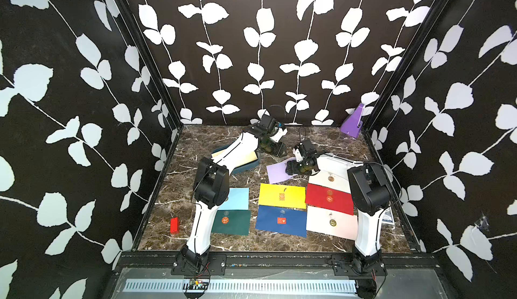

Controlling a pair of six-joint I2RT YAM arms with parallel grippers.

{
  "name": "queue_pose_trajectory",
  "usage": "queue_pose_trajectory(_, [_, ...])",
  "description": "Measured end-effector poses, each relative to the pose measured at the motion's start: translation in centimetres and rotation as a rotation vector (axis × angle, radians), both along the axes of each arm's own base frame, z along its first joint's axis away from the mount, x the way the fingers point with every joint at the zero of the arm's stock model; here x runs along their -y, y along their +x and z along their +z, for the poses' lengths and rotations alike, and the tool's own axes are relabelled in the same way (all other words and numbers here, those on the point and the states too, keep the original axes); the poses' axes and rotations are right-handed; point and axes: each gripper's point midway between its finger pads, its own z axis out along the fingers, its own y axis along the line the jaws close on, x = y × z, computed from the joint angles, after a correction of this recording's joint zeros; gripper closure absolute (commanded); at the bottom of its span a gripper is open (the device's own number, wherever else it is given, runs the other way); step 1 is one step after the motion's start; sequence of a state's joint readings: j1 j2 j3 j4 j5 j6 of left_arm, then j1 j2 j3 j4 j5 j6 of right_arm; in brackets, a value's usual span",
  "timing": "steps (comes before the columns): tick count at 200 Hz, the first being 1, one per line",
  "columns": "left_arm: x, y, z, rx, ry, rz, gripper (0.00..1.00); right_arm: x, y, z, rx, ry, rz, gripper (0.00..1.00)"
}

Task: Put the sealed envelopes into the storage box
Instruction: Pick up the envelope from the center of the board.

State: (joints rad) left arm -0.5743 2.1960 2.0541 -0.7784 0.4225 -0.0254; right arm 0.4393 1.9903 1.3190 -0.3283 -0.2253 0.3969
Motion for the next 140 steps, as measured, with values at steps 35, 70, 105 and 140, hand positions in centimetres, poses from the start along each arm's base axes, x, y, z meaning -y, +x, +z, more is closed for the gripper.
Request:
queue_pose_trajectory(35, [0.4, 1.0, -3.9, -0.012, 0.038, -0.150, 0.46, 0.0, 0.0, 0.0, 0.003, 0.003, 0.023, 0.23])
queue_pose_trajectory(70, [-0.2, 1.4, -8.5, -0.094, 0.020, -0.229, 0.41, 0.0, -0.1, 0.0, 0.002, 0.008, 0.028, 0.23])
queue_pose_trajectory(105, [-0.5, 2.1, -8.7, -0.087, -0.026, -0.265, 0.39, -0.1, 0.0, 0.1, 0.003, 0.009, 0.034, 0.23])
queue_pose_trajectory(140, [0.2, 2.3, -7.7, -0.054, -0.074, -0.302, 0.37, -0.2, 0.0, 0.1, 0.004, 0.016, 0.048, 0.23])
